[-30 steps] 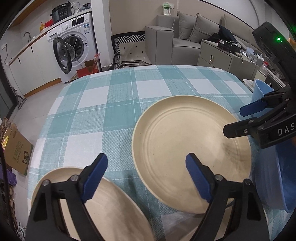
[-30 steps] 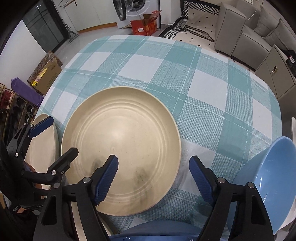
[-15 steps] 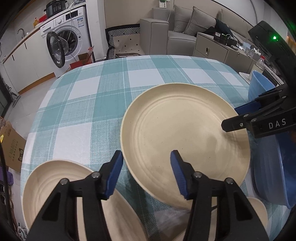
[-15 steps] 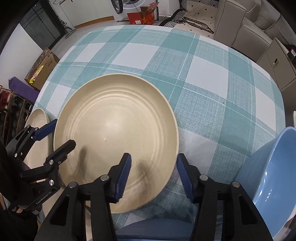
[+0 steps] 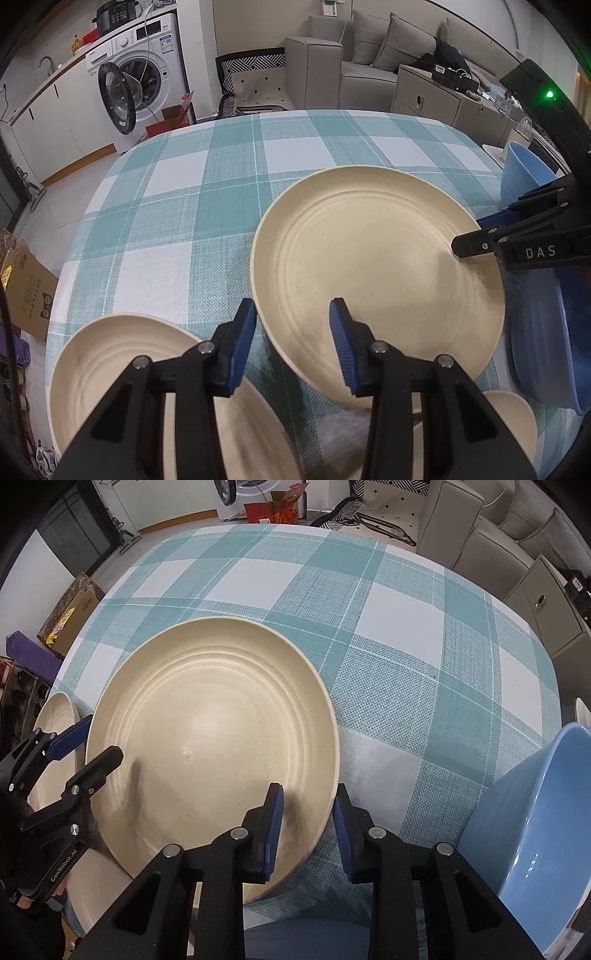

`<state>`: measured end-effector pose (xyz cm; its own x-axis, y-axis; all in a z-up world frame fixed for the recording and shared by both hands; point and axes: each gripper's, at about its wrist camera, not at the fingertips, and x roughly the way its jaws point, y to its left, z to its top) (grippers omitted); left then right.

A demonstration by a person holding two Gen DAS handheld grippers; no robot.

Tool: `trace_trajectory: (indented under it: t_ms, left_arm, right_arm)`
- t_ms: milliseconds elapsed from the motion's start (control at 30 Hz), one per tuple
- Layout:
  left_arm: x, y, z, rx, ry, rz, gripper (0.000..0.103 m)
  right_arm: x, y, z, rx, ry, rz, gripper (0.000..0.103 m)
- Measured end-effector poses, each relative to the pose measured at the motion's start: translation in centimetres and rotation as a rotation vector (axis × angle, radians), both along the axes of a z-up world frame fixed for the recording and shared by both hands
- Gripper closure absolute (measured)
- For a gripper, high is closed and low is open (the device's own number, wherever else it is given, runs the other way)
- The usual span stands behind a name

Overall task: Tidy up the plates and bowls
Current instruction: 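Close the right gripper on the rim of the large cream plate, then lift the cream plate with the right gripper and carry it toward the other plate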

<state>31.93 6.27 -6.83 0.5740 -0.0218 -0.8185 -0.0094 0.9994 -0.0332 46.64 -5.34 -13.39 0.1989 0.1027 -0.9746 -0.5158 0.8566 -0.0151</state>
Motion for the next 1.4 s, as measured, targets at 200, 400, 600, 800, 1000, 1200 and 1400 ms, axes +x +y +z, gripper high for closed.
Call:
trace_trajectory:
  t_ms: [200, 400, 600, 800, 1000, 1200, 1400]
  left_arm:
    - [-0.2, 0.2, 0.0, -0.008, 0.007, 0.005, 0.067]
    - [-0.4, 0.5, 0.4, -0.016, 0.008, 0.013, 0.067]
    - [-0.6, 0.6, 1.3, -0.014, -0.01, 0.016, 0.067]
    - [-1.1, 0.8, 2.5, -0.017, -0.032, 0.02, 0.067]
    - [-2.3, 1.1, 4.2, -0.015, -0.067, 0.029, 0.067]
    - [-3.9, 1.5, 6.1, -0.01, -0.106, 0.039, 0.067]
    - [-5.9, 2.0, 7.7, -0.009, -0.138, 0.058, 0.067]
  right_arm:
    - [0.0, 0.1, 0.0, -0.003, -0.016, -0.017, 0.083]
    - [-0.1, -0.2, 0.5, 0.016, -0.031, -0.037, 0.083]
    - [-0.3, -0.7, 1.6, 0.029, -0.052, -0.046, 0.084]
    - [-0.8, -1.1, 3.3, 0.048, -0.08, -0.05, 0.084]
    - [-2.2, -0.8, 5.2, 0.058, -0.113, -0.032, 0.083]
    - [-3.6, -0.3, 7.1, 0.075, -0.144, -0.017, 0.083]
    - [-5.5, 0.3, 9.0, 0.088, -0.17, 0.008, 0.084]
